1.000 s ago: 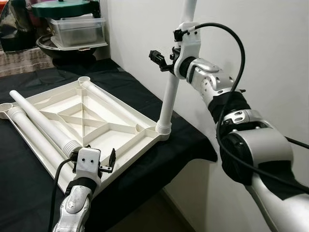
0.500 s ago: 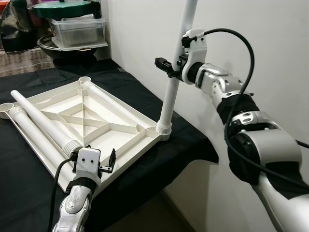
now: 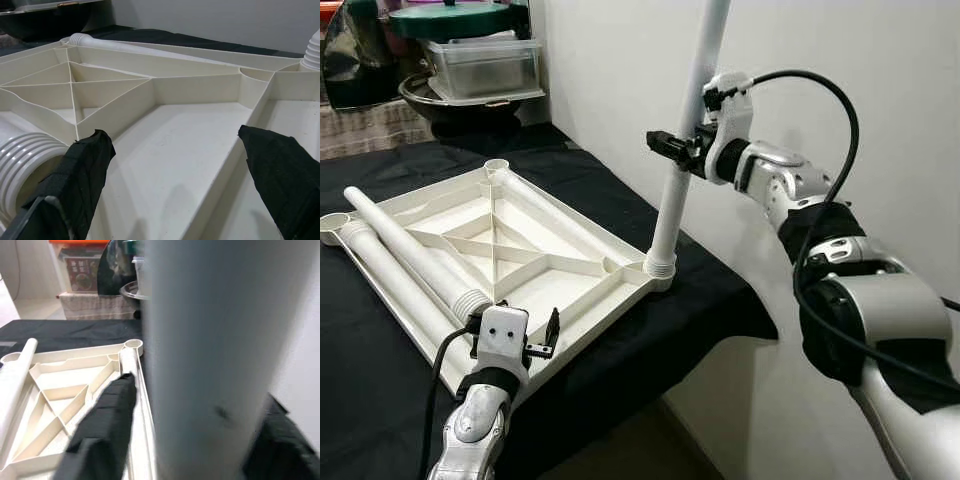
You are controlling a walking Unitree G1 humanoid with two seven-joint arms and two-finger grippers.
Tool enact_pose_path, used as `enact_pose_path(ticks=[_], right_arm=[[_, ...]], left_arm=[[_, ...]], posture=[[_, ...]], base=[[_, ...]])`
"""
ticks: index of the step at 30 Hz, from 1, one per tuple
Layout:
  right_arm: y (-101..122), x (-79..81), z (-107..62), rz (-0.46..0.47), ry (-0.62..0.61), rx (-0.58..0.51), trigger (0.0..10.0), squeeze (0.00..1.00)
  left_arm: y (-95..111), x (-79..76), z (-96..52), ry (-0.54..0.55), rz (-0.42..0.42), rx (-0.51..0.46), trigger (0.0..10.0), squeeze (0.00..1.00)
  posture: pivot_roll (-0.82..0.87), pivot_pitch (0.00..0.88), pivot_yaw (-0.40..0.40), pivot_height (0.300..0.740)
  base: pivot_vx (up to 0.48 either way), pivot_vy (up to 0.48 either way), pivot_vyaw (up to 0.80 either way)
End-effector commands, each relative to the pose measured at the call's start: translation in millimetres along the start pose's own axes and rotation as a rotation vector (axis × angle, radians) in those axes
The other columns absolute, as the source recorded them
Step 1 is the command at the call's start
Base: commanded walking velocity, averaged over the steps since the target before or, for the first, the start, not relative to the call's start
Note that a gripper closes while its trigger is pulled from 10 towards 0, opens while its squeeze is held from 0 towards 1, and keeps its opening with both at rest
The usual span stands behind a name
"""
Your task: Building children table
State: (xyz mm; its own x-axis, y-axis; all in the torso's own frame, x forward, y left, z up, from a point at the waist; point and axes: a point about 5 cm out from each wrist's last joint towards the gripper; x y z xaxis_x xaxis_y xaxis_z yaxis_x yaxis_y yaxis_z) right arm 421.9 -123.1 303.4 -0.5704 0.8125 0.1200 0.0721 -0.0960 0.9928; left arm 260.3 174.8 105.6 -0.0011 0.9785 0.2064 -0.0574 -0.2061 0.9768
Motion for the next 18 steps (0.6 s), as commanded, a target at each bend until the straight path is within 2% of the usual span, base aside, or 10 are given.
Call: enact_pose_path(ticks=[1,11,15,18], right_arm=[[-5.0,-2.7,-1.8,-0.007,0.009,0.012,0.0,0.00],[-12.5,-4.0,-0.2,0.038,-0.043,0.005,0.0,0.00],[-33.9,3.1,10.9,0.141,-0.233,0.012,0.0,0.00],[-43.3,6.3,13.7,0.162,-0.281,0.027,0.0,0.00]], left_arm=[[-5.5,1.5,-3.9,-0.002,0.005,0.029,10.0,0.00],[-5.3,1.5,-4.6,-0.006,0.006,0.029,10.0,0.00],[-5.0,1.0,-3.8,-0.009,0.006,0.030,10.0,0.00],[-4.6,0.2,-3.3,-0.011,0.006,0.029,10.0,0.00]], posture=[[0.04,0.000,-0.096,0.740],[0.04,0.000,-0.093,0.740],[0.03,0.000,-0.089,0.740],[0.04,0.000,-0.088,0.740]], base=[[0.000,0.000,0.00],[0.000,0.000,0.00],[0.000,0.000,0.00],[0.000,0.000,0.00]])
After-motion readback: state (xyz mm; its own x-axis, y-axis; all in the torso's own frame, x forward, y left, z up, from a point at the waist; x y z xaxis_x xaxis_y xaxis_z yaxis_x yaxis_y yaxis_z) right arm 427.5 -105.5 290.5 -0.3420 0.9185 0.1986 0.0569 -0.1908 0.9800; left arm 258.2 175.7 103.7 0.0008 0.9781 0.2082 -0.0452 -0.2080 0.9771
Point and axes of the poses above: a point about 5 cm out from each wrist's last joint towards the gripper, its own z axis pointing out of the wrist towards the gripper, its own y axis along the axis of the wrist's last joint, x = y × z, and after that the axes turned 5 degrees about z, right-handed
